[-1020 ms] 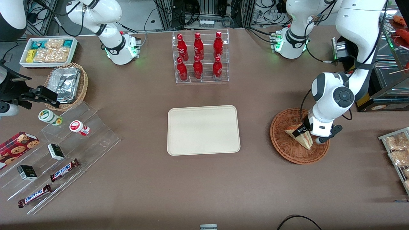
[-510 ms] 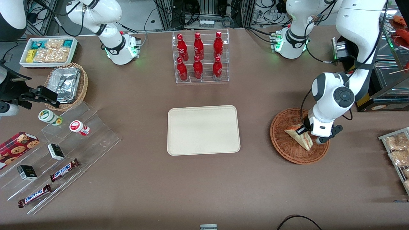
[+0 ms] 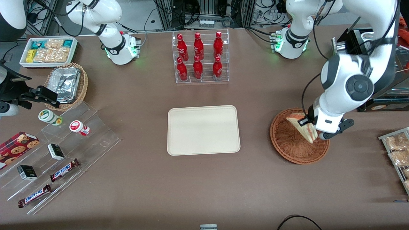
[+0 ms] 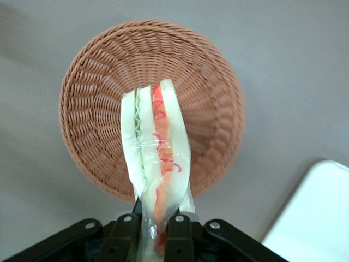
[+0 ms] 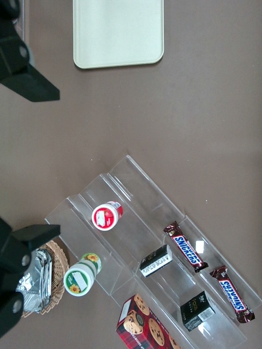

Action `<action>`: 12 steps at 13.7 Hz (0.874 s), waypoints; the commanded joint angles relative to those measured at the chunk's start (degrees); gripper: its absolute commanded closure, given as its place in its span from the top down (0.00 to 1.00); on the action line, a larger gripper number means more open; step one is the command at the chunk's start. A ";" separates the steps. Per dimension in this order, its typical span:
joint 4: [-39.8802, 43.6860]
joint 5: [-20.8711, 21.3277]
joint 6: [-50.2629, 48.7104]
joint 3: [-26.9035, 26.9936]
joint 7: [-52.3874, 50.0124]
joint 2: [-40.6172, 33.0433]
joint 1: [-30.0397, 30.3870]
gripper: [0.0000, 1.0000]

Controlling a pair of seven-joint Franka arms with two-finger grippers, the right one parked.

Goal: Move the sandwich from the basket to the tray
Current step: 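Lift the sandwich with the left gripper and carry it over the cream tray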

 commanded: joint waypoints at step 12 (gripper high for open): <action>18.06 -0.35 -5.33 -0.03 -4.51 14.72 -25.89 0.00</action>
